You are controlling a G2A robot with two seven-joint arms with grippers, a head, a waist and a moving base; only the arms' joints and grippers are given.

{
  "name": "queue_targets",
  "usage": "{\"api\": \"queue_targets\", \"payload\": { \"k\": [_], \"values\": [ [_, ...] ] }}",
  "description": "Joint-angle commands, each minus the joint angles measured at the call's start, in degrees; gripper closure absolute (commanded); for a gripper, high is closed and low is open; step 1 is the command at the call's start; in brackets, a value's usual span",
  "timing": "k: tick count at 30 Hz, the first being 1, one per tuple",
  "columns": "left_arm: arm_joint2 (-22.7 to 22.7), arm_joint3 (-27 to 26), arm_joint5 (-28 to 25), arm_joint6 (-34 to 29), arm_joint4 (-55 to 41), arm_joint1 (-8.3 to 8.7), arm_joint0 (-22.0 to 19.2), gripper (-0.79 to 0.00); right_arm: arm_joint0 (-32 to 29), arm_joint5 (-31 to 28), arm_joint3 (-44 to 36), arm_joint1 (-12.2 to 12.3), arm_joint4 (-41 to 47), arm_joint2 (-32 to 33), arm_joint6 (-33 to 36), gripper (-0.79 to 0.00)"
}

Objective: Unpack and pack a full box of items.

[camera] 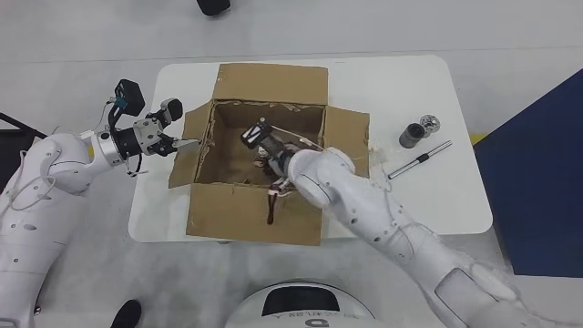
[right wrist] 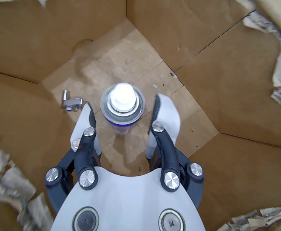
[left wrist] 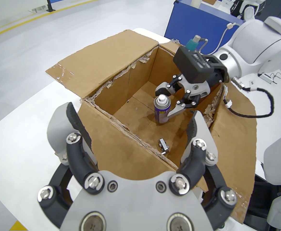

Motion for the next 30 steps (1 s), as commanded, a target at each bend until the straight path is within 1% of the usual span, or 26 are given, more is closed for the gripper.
{"api": "queue_targets", "payload": {
  "k": [1,5,8,11,14,17,19,21,23,25,26,27,29,30],
  "values": [
    [0.0,0.0,0.0,0.0,0.0,0.00,0.0,-0.785,-3.0,-3.3,-3.7,1.1,1.3,3.7,-1.9,-0.785],
    [0.0,0.0,0.0,0.0,0.0,0.00,0.0,-0.785,-10.8,-10.0,-13.0,3.9,0.4,12.5,-6.4,-0.785],
    [0.0,0.0,0.0,0.0,0.0,0.00,0.0,-0.785,-19.1,-15.2,-20.9,6.0,-0.2,21.2,-13.2,-0.785],
    [0.0,0.0,0.0,0.0,0.0,0.00,0.0,-0.785,-28.5,-18.3,-26.7,7.6,0.6,32.0,-22.3,-0.785],
    [0.0,0.0,0.0,0.0,0.0,0.00,0.0,-0.785,-36.7,-19.5,-28.2,8.6,3.4,42.5,-31.2,-0.785],
    [0.0,0.0,0.0,0.0,0.0,0.00,0.0,-0.785,-41.9,-19.2,-26.0,9.0,7.8,50.8,-36.1,-0.785],
    [0.0,0.0,0.0,0.0,0.0,0.00,0.0,-0.785,-43.3,-17.8,-23.3,9.1,11.2,55.0,-36.9,-0.785],
    [0.0,0.0,0.0,0.0,0.0,0.00,0.0,-0.785,-43.0,-14.7,-20.4,9.1,12.8,57.9,-36.6,-0.785],
    [0.0,0.0,0.0,0.0,0.0,0.00,0.0,-0.785,-41.6,-12.3,-17.5,9.2,13.4,58.9,-34.9,-0.785],
    [0.0,0.0,0.0,0.0,0.0,0.00,0.0,-0.785,-39.3,-11.8,-14.0,9.3,14.7,59.1,-33.3,-0.782],
    [0.0,0.0,0.0,0.0,0.0,0.00,0.0,-0.785,-37.8,-12.7,-11.9,9.3,16.4,59.0,-31.9,-0.739],
    [0.0,0.0,0.0,0.0,0.0,0.00,0.0,-0.785,-36.3,-12.6,-9.7,9.4,17.1,59.1,-30.2,-0.668],
    [0.0,0.0,0.0,0.0,0.0,0.00,0.0,-0.785,-33.0,-10.1,-6.5,9.6,16.2,58.2,-25.2,-0.529],
    [0.0,0.0,0.0,0.0,0.0,0.00,0.0,-0.785,-31.5,-8.6,-5.5,9.6,15.3,57.6,-23.1,-0.502]
  ]
}}
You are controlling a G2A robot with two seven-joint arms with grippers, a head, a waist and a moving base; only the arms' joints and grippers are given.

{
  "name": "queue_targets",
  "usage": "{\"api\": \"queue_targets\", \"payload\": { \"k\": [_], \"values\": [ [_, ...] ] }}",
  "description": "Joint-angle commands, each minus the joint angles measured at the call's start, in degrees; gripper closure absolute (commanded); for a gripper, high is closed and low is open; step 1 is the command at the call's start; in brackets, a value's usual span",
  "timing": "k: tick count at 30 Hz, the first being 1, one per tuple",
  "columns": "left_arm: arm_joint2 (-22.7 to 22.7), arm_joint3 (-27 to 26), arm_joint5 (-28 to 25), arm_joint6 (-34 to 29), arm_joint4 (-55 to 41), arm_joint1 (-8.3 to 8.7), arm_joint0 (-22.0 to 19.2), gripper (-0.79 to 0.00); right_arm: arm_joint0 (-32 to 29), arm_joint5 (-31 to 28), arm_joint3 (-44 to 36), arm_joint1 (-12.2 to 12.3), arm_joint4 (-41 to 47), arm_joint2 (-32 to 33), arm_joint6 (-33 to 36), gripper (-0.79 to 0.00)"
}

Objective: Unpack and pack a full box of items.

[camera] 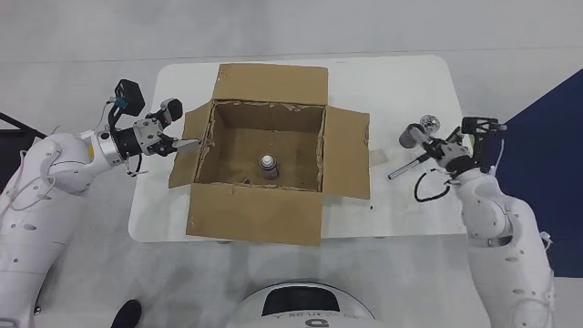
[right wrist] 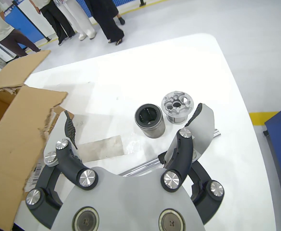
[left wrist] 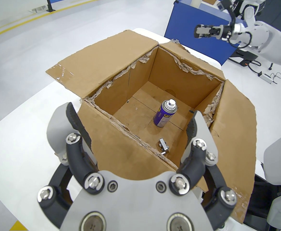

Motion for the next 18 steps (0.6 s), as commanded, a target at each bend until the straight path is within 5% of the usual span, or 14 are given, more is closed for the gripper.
{"api": "queue_targets", "payload": {
  "k": [1,4,8,18],
  "values": [
    [0.0,0.0,0.0,0.0,0.0,0.00,0.0,-0.785,2.8,3.3,1.9,0.1,-1.7,-1.2,4.8,-0.474],
    [0.0,0.0,0.0,0.0,0.0,0.00,0.0,-0.785,5.0,5.9,3.2,0.1,-0.8,-1.8,8.6,-0.357],
    [0.0,0.0,0.0,0.0,0.0,0.00,0.0,-0.785,7.0,12.5,3.7,0.3,-2.3,-1.4,15.1,-0.326],
    [0.0,0.0,0.0,0.0,0.0,0.00,0.0,-0.785,7.5,14.9,1.9,0.6,-2.5,-1.8,19.6,-0.289]
  ]
}}
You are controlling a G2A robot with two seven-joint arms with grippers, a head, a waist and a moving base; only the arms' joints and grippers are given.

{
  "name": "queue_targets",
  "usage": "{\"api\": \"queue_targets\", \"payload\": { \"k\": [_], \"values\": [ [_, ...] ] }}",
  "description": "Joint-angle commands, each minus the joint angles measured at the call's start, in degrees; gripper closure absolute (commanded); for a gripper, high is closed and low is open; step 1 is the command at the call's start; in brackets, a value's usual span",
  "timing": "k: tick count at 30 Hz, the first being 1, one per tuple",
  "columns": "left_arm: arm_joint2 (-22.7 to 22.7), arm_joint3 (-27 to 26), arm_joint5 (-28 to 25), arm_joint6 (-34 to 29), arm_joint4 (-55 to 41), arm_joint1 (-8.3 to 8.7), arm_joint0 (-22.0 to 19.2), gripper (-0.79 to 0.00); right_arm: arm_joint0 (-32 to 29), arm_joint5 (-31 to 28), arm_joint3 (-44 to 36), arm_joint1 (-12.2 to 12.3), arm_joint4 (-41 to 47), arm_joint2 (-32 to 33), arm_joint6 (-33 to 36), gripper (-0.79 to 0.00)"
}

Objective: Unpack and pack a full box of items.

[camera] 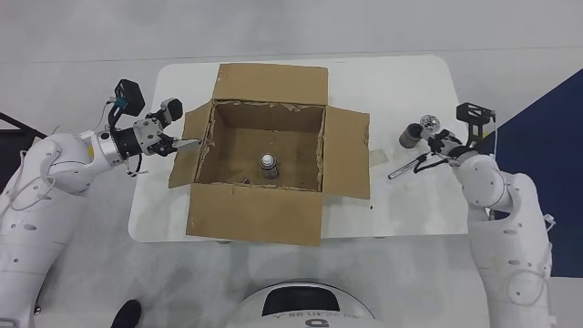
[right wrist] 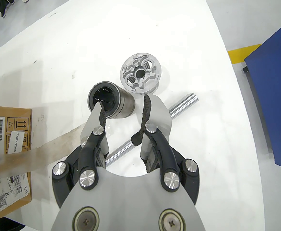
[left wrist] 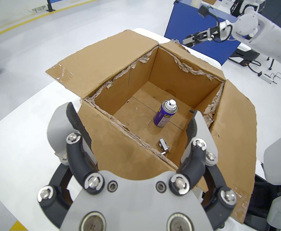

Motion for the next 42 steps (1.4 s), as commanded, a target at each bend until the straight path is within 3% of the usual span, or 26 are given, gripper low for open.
{"api": "queue_targets", "payload": {
  "k": [1,13,25,32,39,41,42],
  "values": [
    [0.0,0.0,0.0,0.0,0.0,0.00,0.0,-0.785,0.5,0.8,0.2,0.0,-0.4,-0.5,0.5,-0.296],
    [0.0,0.0,0.0,0.0,0.0,0.00,0.0,-0.785,5.7,6.6,4.6,-0.1,-3.8,-4.7,4.1,-0.259],
    [0.0,0.0,0.0,0.0,0.0,0.00,0.0,-0.785,3.1,0.2,1.2,0.4,0.0,-4.0,7.6,-0.259],
    [0.0,0.0,0.0,0.0,0.0,0.00,0.0,-0.785,4.1,0.7,3.0,0.6,-0.1,-4.1,8.4,-0.231],
    [0.0,0.0,0.0,0.0,0.0,0.00,0.0,-0.785,7.3,0.9,5.8,0.7,-2.5,-6.9,9.9,-0.145],
    [0.0,0.0,0.0,0.0,0.0,0.00,0.0,-0.785,7.9,0.9,6.2,0.7,-2.9,-7.4,10.3,0.000],
    [0.0,0.0,0.0,0.0,0.0,0.00,0.0,-0.785,8.1,0.8,6.4,0.7,-2.9,-7.6,10.4,0.000]
  ]
}}
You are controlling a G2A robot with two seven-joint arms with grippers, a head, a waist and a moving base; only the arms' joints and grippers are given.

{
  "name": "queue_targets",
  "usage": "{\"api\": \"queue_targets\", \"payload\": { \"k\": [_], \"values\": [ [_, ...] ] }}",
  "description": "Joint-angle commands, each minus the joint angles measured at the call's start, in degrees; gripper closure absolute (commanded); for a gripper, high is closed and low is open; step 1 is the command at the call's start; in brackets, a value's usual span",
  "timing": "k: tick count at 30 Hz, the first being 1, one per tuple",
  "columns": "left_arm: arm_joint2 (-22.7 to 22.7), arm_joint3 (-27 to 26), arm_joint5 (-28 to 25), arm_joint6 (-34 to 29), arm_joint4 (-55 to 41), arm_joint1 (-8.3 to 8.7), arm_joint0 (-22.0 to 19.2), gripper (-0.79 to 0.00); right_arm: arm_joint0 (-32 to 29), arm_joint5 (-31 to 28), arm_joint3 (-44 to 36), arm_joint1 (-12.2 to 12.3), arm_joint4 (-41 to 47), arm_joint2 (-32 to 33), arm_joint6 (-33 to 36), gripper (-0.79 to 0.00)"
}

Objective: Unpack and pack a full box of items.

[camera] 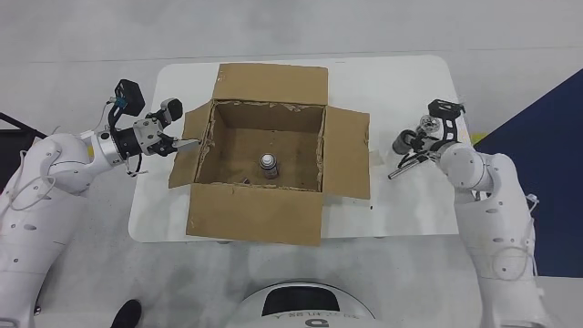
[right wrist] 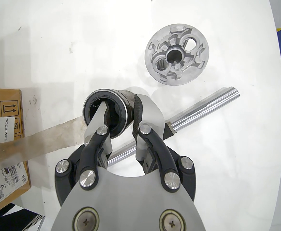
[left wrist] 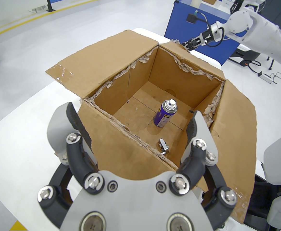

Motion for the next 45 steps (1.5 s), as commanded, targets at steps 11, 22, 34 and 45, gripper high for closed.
{"api": "queue_targets", "payload": {
  "k": [11,22,34,45],
  "values": [
    [0.0,0.0,0.0,0.0,0.0,0.00,0.0,-0.785,-8.0,-5.6,-10.7,0.3,6.2,4.7,-10.2,0.000],
    [0.0,0.0,0.0,0.0,0.0,0.00,0.0,-0.785,-21.3,-28.6,-33.0,0.7,4.4,1.1,-22.4,0.000],
    [0.0,0.0,0.0,0.0,0.0,0.00,0.0,-0.785,-0.9,-20.9,-24.3,-1.1,-9.0,-23.1,-10.5,0.000],
    [0.0,0.0,0.0,0.0,0.0,0.00,0.0,-0.785,14.3,-9.5,-11.1,-5.1,-15.3,-39.8,-3.8,0.000]
  ]
}}
